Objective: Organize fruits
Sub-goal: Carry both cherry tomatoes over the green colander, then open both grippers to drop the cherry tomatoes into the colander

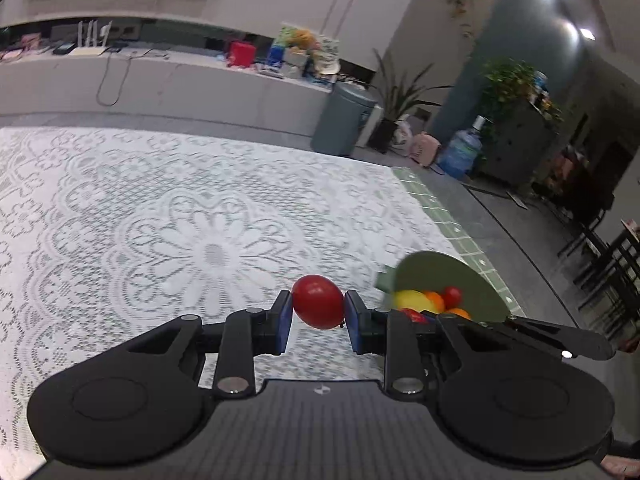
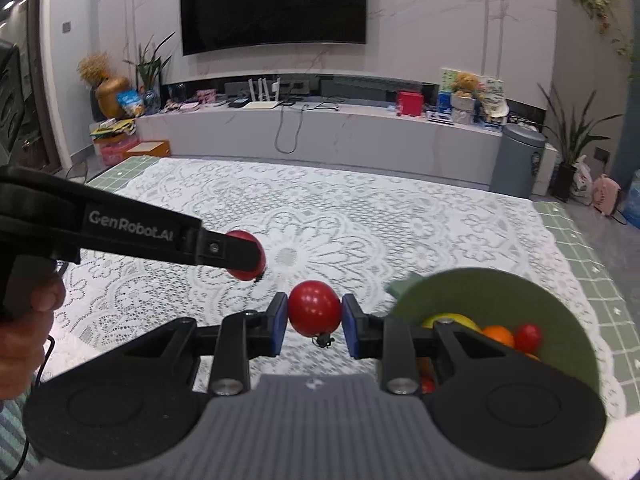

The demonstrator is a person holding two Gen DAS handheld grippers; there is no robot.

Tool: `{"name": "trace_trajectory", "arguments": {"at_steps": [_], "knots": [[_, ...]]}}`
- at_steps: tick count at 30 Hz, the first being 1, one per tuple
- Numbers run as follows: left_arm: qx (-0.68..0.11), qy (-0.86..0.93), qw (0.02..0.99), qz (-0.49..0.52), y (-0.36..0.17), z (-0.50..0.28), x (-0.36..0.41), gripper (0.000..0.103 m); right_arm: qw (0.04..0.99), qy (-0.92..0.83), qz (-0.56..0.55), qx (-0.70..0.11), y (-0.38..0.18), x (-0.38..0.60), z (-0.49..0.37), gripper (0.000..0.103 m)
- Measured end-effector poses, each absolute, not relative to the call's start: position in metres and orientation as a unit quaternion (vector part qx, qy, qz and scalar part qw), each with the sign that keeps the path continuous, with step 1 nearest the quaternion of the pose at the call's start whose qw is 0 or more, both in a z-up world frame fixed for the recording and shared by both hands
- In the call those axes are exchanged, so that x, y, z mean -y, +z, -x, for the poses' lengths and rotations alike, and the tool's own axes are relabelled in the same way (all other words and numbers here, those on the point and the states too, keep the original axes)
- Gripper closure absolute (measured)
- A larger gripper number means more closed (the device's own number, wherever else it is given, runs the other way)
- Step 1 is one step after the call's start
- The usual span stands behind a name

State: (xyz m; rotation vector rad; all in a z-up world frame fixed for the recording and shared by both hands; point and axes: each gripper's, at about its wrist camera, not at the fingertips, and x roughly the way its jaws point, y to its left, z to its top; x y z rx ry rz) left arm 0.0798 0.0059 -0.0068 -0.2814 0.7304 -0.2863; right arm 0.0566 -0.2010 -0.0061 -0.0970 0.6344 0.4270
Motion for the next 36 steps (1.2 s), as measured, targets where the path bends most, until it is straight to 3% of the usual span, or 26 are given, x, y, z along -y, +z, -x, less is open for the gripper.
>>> {"name": "trace_trajectory", "arguments": {"at_steps": [18, 36], "knots": [[-0.384, -0.227, 0.893, 0.059, -0.019, -0.086, 0.091, 0.072, 0.945, 0.097, 0.003, -0.313, -0.003, 0.301, -0.057, 0.077], [-0.437, -0.247, 0.865, -0.005, -0.050, -0.111, 0.131, 0.072, 0.925, 0.075, 0.049, -0.370, -0.038, 0.310, -0.100, 0.077]]}}
